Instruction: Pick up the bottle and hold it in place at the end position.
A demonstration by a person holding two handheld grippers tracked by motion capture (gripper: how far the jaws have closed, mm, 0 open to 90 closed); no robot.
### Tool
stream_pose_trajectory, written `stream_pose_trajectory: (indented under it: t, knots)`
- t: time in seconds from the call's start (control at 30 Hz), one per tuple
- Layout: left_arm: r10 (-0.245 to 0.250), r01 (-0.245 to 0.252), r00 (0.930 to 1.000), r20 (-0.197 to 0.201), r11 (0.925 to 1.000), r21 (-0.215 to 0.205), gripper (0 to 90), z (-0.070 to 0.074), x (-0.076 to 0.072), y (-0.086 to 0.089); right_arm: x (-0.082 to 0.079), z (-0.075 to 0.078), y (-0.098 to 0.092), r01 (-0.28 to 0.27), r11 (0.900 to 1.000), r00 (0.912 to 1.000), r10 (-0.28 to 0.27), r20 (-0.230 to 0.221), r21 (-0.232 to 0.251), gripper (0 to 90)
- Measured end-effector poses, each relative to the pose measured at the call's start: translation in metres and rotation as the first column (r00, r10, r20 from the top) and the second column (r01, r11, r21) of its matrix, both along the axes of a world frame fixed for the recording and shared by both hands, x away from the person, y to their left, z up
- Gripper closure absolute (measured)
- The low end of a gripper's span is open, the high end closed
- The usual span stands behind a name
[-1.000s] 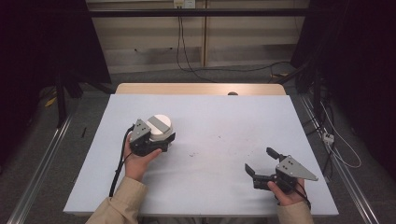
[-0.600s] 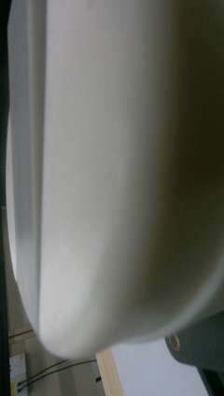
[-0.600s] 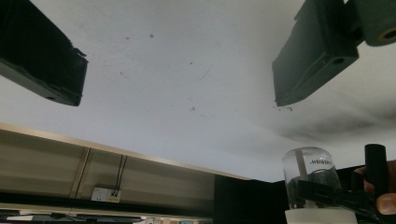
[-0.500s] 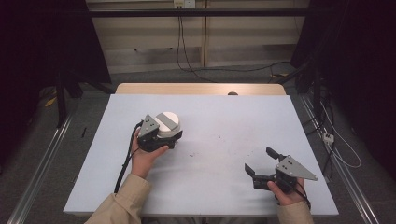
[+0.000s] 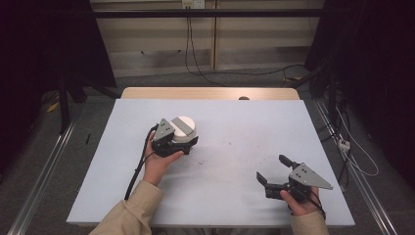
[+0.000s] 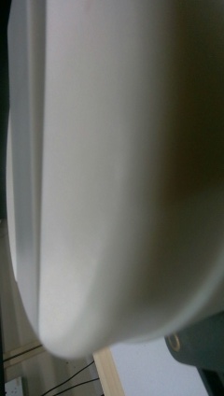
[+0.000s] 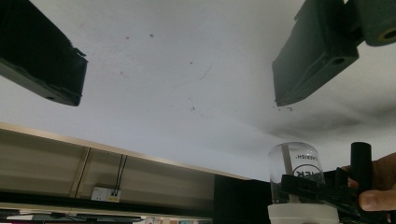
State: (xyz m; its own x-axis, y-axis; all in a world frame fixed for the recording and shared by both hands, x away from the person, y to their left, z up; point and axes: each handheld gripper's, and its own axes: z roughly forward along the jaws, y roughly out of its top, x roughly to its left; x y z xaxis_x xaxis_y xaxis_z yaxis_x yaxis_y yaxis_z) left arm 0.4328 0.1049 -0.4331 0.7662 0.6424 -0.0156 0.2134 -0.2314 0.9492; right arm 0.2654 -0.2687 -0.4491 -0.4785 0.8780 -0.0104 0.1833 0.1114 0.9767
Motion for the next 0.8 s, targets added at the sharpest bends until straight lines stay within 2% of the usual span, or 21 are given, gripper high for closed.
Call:
stream_pose_trajectory:
  t: [0.47, 0.63, 0.8]
  knots:
    - [-0.03, 0.03, 0.9995, -0.012, 0.9995, -0.012, 18.5, -0.004, 0.009, -0.018, 0.0, 0.0, -0.001, 0.001, 1.0, 1.0, -0.001, -0.001, 0.003, 2.5]
    - [-0.033, 0.033, 0.9994, -0.009, 0.9994, 0.006, 18.5, -0.005, 0.011, -0.02, -0.001, -0.001, -0.002, 0.004, 1.0, 1.0, -0.004, -0.003, 0.009, 2.5]
    - [-0.043, 0.043, 0.999, -0.01, 0.9991, 0.003, 18.5, -0.004, 0.013, -0.025, -0.001, -0.001, -0.002, 0.002, 1.0, 1.0, -0.002, -0.005, 0.011, 2.6]
